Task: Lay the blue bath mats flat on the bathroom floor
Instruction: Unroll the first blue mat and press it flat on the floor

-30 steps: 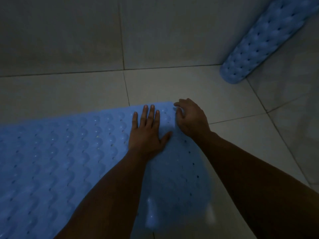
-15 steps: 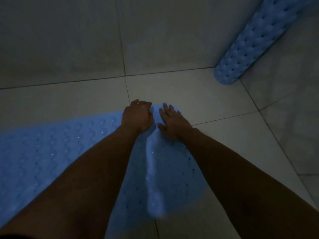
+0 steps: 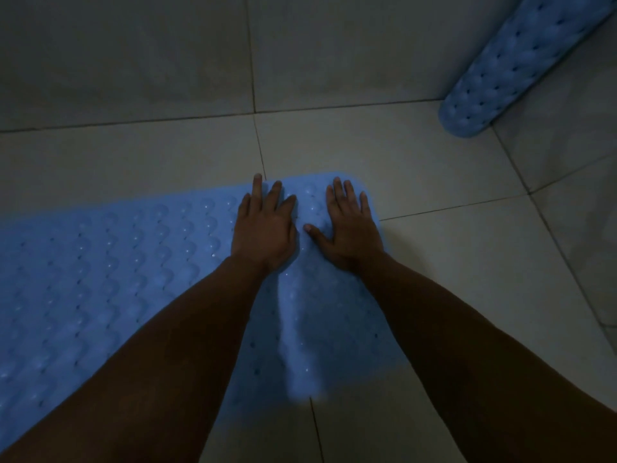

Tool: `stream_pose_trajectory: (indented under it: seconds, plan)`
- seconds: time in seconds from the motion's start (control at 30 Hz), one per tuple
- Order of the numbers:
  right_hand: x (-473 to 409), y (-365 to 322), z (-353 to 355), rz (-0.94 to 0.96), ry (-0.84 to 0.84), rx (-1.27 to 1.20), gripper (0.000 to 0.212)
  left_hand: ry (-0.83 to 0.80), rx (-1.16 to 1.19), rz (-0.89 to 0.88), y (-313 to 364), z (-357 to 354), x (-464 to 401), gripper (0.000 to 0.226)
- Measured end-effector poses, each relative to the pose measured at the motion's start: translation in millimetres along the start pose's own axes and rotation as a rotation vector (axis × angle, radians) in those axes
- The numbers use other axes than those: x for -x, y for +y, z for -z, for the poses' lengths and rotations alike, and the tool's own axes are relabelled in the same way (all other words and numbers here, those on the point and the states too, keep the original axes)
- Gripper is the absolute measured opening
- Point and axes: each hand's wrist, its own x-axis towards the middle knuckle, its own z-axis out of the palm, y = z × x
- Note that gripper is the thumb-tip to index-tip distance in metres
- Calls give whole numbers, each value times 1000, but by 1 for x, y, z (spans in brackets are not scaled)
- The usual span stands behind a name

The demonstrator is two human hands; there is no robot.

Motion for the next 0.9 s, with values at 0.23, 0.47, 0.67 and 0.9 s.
stream_pose_trajectory:
  seconds: [0.23, 0.47, 0.67, 0.9]
  plan:
    - [-28, 1, 59, -85, -447, -97, 91, 49, 2, -2, -3, 32, 13, 55]
    - [22, -9, 46, -119, -240, -126, 72, 131, 24, -23, -4, 47, 25, 54]
    - [54, -7, 6, -20, -52, 25, 90, 118, 46, -27, -1, 17, 36, 60]
    - [50, -8, 4, -25, -50, 68, 96, 148, 101, 26, -5, -5, 43, 55]
